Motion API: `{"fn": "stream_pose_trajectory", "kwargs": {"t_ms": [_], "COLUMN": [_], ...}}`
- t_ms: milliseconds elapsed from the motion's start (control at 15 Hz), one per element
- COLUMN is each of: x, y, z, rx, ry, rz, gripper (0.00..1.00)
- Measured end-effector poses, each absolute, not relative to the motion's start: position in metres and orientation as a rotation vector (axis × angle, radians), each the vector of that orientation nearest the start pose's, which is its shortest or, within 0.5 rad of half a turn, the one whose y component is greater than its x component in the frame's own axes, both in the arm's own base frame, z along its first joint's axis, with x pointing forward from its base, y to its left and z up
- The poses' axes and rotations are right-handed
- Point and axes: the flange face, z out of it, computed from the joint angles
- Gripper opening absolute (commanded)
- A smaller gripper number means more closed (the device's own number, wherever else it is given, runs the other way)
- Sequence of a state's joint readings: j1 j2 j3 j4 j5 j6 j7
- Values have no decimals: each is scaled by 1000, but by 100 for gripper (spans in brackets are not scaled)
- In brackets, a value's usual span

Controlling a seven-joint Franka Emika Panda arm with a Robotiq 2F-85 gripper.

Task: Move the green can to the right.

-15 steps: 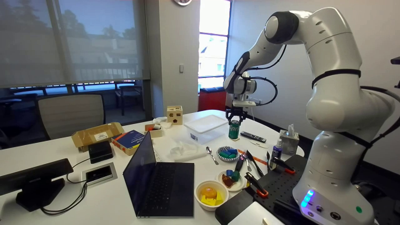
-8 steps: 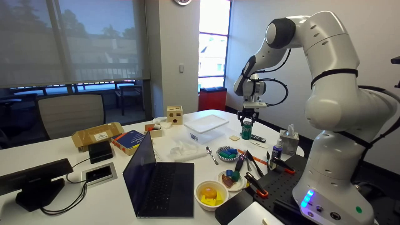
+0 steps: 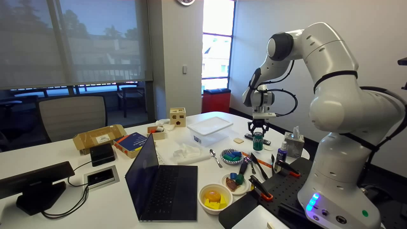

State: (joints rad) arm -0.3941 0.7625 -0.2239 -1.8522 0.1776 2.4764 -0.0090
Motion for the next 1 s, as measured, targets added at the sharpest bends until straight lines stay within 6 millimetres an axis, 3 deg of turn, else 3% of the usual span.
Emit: {"fn": "stream_pose_trajectory", "kwargs": {"t_ms": [333,400,533,800,1000], "x": [490,491,492,495,501], "y": [-380,-383,-386,-386,-385], "z": [83,84,83,81,95], "rx": [-2902,-2895,-2879,-2852,-2851], "ry": [1172,1180,1190,1200,1194], "rz": [212,201,189,172,143], "gripper": [46,93,99,100,100]}}
